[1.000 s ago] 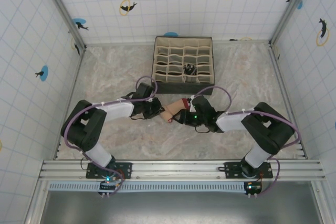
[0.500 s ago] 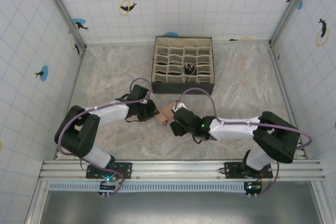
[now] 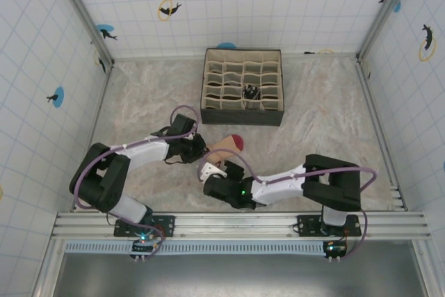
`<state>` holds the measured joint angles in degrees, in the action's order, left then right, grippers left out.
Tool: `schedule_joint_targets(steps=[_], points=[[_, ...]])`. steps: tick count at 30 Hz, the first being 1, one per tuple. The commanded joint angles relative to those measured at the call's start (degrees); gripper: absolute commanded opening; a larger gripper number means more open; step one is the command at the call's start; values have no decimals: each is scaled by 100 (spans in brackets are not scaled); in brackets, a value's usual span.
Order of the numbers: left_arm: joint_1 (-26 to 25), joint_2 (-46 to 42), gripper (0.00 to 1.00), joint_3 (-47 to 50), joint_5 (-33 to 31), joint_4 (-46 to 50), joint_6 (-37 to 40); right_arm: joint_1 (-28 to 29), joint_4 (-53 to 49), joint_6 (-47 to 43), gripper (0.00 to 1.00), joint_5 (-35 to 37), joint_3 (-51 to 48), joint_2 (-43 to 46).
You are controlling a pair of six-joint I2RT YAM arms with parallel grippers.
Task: Roll the socks
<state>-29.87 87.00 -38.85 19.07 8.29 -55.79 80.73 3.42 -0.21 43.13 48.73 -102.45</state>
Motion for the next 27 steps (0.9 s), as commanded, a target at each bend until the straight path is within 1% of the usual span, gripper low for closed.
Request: schedule_joint_targets(steps=[1, 4, 9, 14, 17, 18, 20, 21, 22, 24, 26, 27], points=[[43, -88, 0, 140, -16, 260, -72, 4, 372, -384, 76, 412, 358, -325], [46, -66, 0, 141, 20, 269, -62, -12, 631, -555, 75, 388, 450, -553], [46, -60, 0, 152, 62, 278, -64, -148, 637, -556, 73, 476, 691, -891], [50, -84, 0, 178, 41, 277, -77, -275, 660, -383, 66, 382, 715, -1024], [50, -84, 0, 188, 44, 280, -81, -398, 593, -113, 54, 220, 668, -1027], [51, -87, 0, 191, 49, 285, -81, -457, 561, 8, 47, 73, 625, -992], [45, -117, 0, 198, 31, 296, -84, -525, 555, 147, 30, -89, 522, -921], [49, -121, 0, 207, 12, 294, -98, -555, 547, 202, 17, -140, 474, -891], [50, -133, 0, 202, 17, 293, -107, -563, 514, 239, 9, -149, 452, -873], [44, -131, 0, 201, 10, 287, -125, -572, 412, 307, 0, -171, 449, -862], [47, -144, 5, 181, 21, 278, -142, -584, 308, 424, 0, -254, 440, -848], [49, -148, 11, 164, 34, 273, -151, -608, 280, 525, 0, -345, 403, -823]])
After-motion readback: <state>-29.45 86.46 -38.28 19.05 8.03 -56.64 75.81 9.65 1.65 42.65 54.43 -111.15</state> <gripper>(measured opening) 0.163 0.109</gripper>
